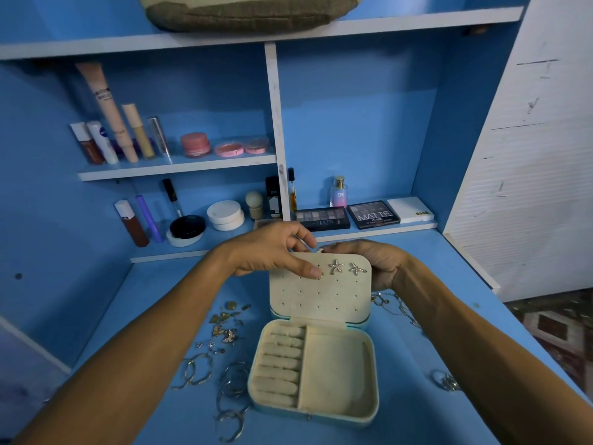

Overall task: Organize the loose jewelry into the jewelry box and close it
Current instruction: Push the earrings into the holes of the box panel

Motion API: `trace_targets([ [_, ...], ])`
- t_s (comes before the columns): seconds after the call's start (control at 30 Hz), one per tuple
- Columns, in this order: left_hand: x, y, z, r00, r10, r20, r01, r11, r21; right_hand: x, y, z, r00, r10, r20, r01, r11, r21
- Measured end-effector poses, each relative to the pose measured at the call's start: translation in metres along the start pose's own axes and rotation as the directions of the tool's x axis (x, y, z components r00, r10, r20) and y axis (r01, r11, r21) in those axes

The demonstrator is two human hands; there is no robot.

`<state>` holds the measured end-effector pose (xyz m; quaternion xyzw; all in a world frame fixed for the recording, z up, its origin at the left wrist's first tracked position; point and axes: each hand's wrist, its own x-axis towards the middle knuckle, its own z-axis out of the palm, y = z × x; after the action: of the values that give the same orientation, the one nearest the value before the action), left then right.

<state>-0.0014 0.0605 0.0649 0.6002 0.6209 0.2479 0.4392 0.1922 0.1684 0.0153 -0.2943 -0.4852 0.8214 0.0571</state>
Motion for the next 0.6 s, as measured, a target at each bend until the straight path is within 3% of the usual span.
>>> trace_targets([
  [0.13, 0.0, -0.004, 0.004, 0.996, 0.069, -0.059, -0.061, 0.99, 0.125, -0.003, -0.001, -0.001, 1.0, 0.0, 0.014, 0.001, 0.999, -0.05],
  [0.33, -0.002, -0.007, 0.011, 0.981, 0.156, -0.115, -0.139, 0.98, 0.142, -0.009, -0.003, -0.004, 0.997, -0.069, -0.033, 0.062, 0.981, -0.186],
  [0.6, -0.037, -0.012, 0.033, 0.896, 0.325, -0.303, -0.263, 0.938, 0.227, -0.024, -0.007, 0.002, 0.964, -0.175, 0.202, 0.248, 0.868, -0.431],
])
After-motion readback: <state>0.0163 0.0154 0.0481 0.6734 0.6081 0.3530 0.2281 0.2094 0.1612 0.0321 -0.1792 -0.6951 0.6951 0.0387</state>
